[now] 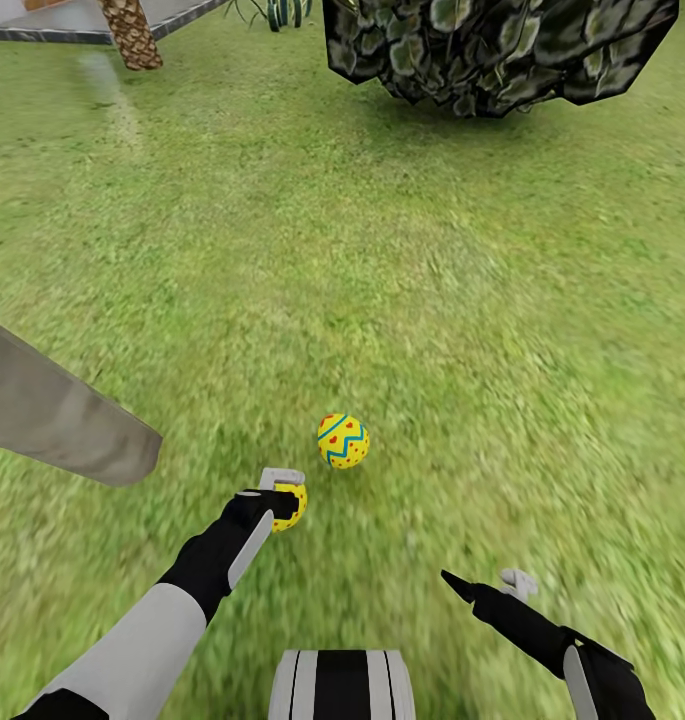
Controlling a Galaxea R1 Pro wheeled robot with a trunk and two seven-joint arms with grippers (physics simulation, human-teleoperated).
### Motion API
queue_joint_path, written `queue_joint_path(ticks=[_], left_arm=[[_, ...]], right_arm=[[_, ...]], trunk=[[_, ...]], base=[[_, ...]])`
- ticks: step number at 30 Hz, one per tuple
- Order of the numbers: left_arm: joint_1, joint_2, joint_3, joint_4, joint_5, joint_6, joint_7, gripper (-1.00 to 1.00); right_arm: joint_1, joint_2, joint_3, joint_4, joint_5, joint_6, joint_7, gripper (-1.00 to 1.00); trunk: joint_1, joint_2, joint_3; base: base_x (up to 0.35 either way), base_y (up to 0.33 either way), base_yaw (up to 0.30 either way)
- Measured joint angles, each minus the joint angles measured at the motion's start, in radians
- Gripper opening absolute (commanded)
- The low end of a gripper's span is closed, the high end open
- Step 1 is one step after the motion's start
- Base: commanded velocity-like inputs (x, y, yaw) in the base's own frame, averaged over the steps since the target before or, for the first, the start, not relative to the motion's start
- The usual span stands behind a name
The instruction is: Take the three Easter eggs out of the wicker basket on the lawn in the garden, then place them on the lawn next to a single tree (choose any tree) so that all three eggs are next to the same tree and none are left in the basket.
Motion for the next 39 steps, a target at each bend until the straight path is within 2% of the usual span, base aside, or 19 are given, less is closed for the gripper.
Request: queue_joint_path(ticks=[2,7,11,21,22,23,26,33,39], left_arm=[[0.0,0.0,0.0,0.0,0.0,0.0,0.0,-1.0],[0.0,0.0,0.0,0.0,0.0,0.0,0.0,-1.0],[-0.001,0.0,0.0,-0.021,-0.009,0.003,0.001,-1.0],[-0.001,-0.001,0.0,-0.021,-0.01,0.002,0.001,-1.0],[-0.001,-0.001,0.0,-0.021,-0.01,0.002,0.001,1.0],[0.0,-0.001,-0.001,-0.003,0.009,-0.005,-0.001,1.0],[0.0,0.0,0.0,0.0,-0.001,-0.04,0.002,1.0],[0.0,0.0,0.0,0.0,-0.001,-0.05,0.003,1.0],[0.0,0.0,0.002,0.0,-0.001,-0.049,0.002,1.0]], right_arm=[[0.0,0.0,0.0,0.0,0.0,0.0,0.0,1.0],[-0.001,0.0,0.0,0.0,-0.001,0.0,0.0,1.0],[0.0,0.0,0.0,0.0,0.0,0.0,0.0,1.0],[-0.001,0.0,0.0,0.0,0.0,0.0,0.0,1.0],[-0.001,0.0,0.0,0.0,0.0,0.0,0.0,1.0],[0.0,0.0,0.0,0.0,0.0,0.0,0.0,1.0],[-0.001,0.0,0.0,0.0,0.0,0.0,0.0,1.0],[0.0,0.0,0.0,0.0,0.0,0.0,0.0,1.0],[-0.001,0.0,0.0,0.0,0.0,0.0,0.0,1.0]], trunk=[[0.001,0.0,-0.008],[0.001,0.0,-0.008],[0.002,-0.002,-0.023],[0.002,-0.002,-0.023],[0.002,-0.002,-0.023],[0.003,-0.001,-0.023],[0.003,-0.001,-0.023],[0.003,-0.001,-0.023],[0.0,0.0,0.0]], base=[[0.0,0.0,0.0],[0.0,0.0,0.0],[0.0,0.0,0.0],[0.0,0.0,0.0],[0.0,0.0,0.0],[0.0,0.0,0.0],[0.0,0.0,0.0],[0.0,0.0,0.0],[0.0,0.0,0.0]])
